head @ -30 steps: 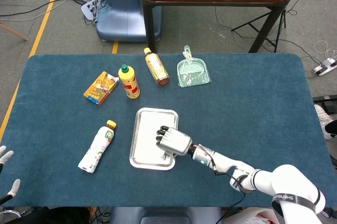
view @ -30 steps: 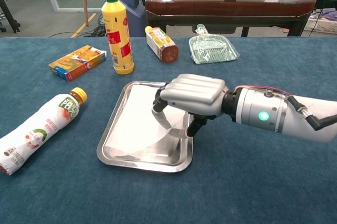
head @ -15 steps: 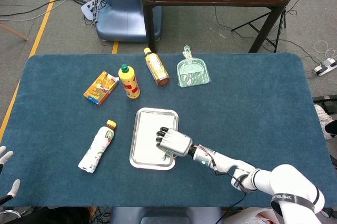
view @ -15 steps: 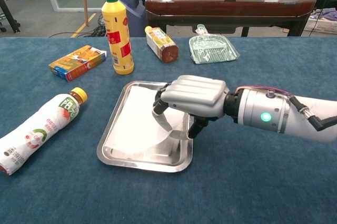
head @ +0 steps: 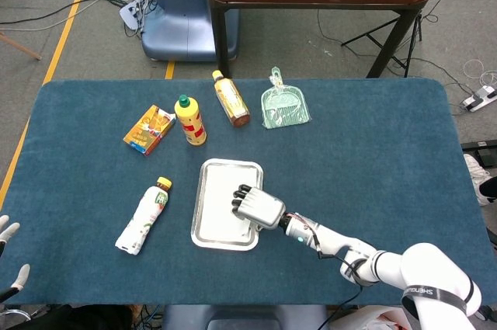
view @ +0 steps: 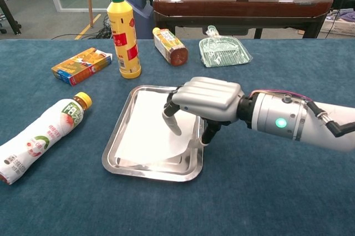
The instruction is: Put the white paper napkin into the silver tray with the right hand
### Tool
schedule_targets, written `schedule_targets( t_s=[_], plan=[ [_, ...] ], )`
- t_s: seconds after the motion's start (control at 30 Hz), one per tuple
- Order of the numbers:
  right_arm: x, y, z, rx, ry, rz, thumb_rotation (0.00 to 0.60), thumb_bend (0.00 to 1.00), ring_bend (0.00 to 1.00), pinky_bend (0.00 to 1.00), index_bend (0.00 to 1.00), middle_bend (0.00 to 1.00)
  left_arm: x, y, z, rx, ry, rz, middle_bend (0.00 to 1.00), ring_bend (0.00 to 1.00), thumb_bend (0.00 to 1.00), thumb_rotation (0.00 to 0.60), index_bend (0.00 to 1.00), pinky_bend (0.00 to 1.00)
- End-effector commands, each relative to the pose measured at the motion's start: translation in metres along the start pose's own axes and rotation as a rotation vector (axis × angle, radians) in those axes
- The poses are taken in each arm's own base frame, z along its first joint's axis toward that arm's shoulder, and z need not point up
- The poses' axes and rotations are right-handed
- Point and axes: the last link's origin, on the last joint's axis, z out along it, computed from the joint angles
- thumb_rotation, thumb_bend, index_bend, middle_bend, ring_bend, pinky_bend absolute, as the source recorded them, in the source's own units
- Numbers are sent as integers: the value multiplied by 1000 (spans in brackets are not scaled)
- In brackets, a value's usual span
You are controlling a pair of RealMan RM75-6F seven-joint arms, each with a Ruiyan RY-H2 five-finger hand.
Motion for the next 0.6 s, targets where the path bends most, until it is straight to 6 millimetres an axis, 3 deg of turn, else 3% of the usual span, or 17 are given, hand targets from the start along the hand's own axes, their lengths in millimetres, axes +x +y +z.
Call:
schedule_targets(
  t_s=[0.03, 0.6],
  plan=[
    [-1, -3, -3, 1, 2, 9, 600, 176, 267, 272, 545, 423, 0, 0, 0, -1, 1, -1, 81, 63, 307, 600, 168, 14],
    [12, -4, -12, -35, 38, 36, 600, 15, 242, 272, 505, 399, 0, -1, 0, -3, 3, -6, 81, 63, 306, 600, 168, 14]
  ],
)
